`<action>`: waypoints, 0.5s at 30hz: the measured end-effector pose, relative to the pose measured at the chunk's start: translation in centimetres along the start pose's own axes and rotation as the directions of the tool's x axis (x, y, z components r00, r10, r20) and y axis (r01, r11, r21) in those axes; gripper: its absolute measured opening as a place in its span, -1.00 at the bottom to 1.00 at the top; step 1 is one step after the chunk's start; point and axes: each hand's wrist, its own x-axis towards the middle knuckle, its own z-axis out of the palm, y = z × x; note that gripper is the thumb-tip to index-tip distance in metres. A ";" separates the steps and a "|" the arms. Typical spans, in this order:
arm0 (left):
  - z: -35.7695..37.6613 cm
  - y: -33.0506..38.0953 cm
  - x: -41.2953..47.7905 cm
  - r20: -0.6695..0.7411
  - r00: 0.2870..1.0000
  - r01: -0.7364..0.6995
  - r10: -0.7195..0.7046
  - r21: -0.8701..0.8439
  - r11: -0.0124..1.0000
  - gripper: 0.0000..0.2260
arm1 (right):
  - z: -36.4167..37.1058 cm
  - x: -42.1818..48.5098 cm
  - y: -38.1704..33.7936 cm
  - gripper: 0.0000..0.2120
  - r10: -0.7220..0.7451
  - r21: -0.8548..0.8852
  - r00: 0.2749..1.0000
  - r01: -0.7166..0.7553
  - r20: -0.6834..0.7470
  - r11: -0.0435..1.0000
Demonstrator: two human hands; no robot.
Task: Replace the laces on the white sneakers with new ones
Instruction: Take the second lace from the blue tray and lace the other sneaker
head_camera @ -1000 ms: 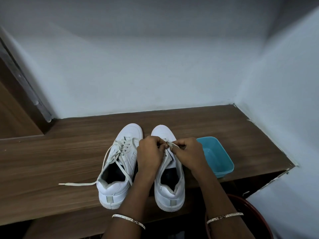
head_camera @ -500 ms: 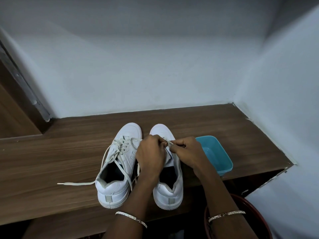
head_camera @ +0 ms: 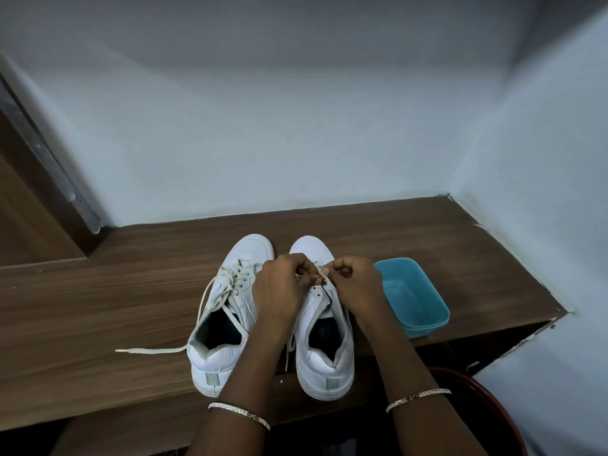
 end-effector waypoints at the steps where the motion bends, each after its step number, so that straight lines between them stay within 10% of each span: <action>1: 0.0 0.0 0.0 -0.004 1.000 0.000 0.000 -0.007 1.000 -0.88 | 0.2 0.0 -0.1 -0.92 0.002 -0.023 1.000 -0.002 0.000 1.000; 7: 0.0 0.0 0.2 0.002 1.000 -0.014 0.014 -0.012 1.000 -0.77 | 0.1 0.1 -0.3 -0.90 0.028 -0.070 0.998 -0.032 -0.054 0.997; 10: -0.1 -0.2 0.5 -0.002 0.999 -0.039 0.039 0.013 0.999 -0.62 | -0.8 0.5 -0.7 -0.87 0.109 0.234 0.986 -0.077 -0.127 0.969; 15: -1.2 -0.1 0.6 0.130 0.990 0.054 -0.062 0.062 0.997 -0.29 | -4.3 0.8 -1.6 -0.86 0.294 0.856 0.956 -0.141 -0.013 0.497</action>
